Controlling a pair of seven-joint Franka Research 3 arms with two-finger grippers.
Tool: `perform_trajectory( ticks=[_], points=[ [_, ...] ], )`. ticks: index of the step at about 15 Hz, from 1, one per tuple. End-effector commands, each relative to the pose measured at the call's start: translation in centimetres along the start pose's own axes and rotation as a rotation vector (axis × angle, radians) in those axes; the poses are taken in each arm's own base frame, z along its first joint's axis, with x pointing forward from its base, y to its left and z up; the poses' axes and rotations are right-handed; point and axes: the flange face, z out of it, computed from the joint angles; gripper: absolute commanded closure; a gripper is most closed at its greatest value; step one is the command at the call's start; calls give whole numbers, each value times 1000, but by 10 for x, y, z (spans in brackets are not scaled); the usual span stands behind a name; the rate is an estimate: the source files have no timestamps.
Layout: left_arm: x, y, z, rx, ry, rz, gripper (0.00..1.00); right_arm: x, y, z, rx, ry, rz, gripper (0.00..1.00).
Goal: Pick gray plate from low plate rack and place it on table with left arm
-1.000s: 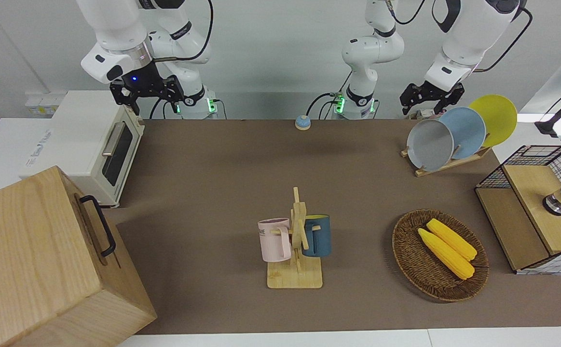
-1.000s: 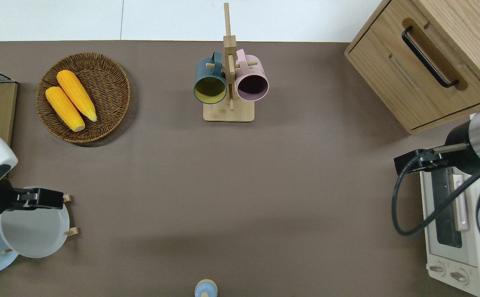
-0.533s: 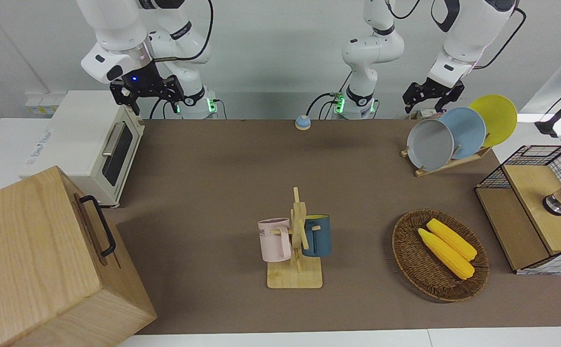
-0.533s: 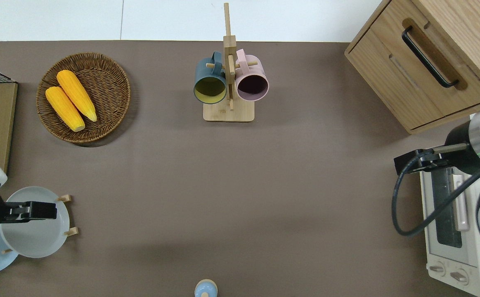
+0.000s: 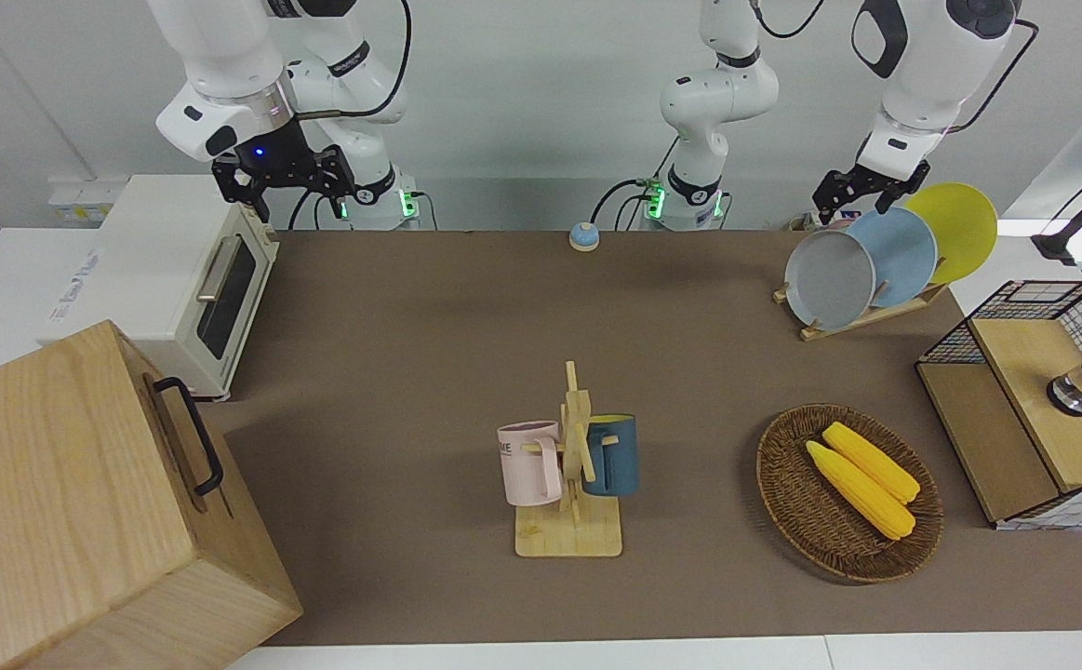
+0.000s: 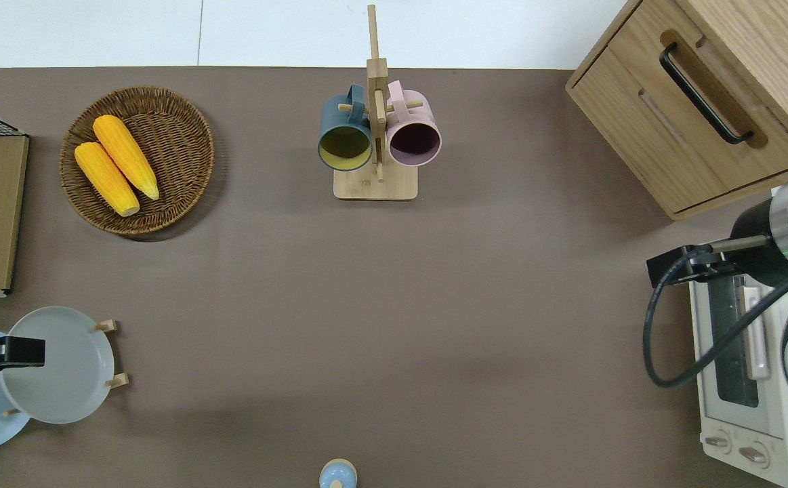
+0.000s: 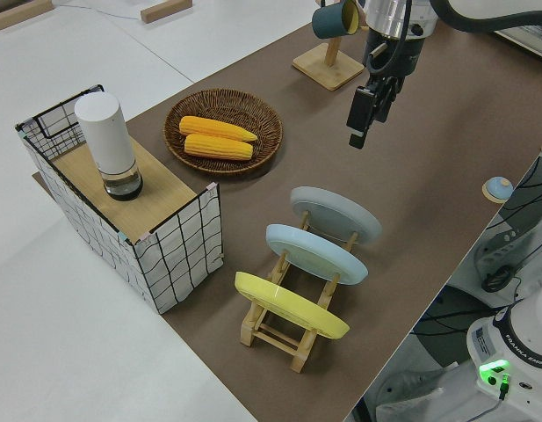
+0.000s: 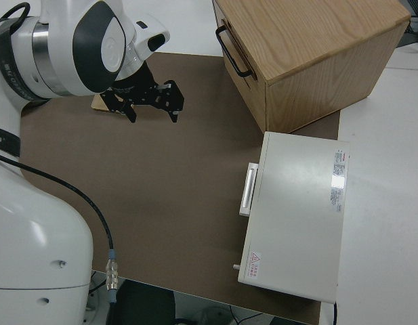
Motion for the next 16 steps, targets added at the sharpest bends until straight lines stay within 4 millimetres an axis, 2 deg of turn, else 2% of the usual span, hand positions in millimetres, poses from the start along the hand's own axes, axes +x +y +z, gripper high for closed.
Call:
perform_trajectory(
  ticks=[1,8,16],
  points=[
    [-6,-13,17,55,32,-47,0,-2,2,-3,-6,-2,16,17],
    [-10,-30,59,109,58,-59,0,-2,2,-3,-6,-2,16,17],
    [-10,-31,101,164,73,-63,0,-2,2,-3,-6,-2,16,17]
  ],
)
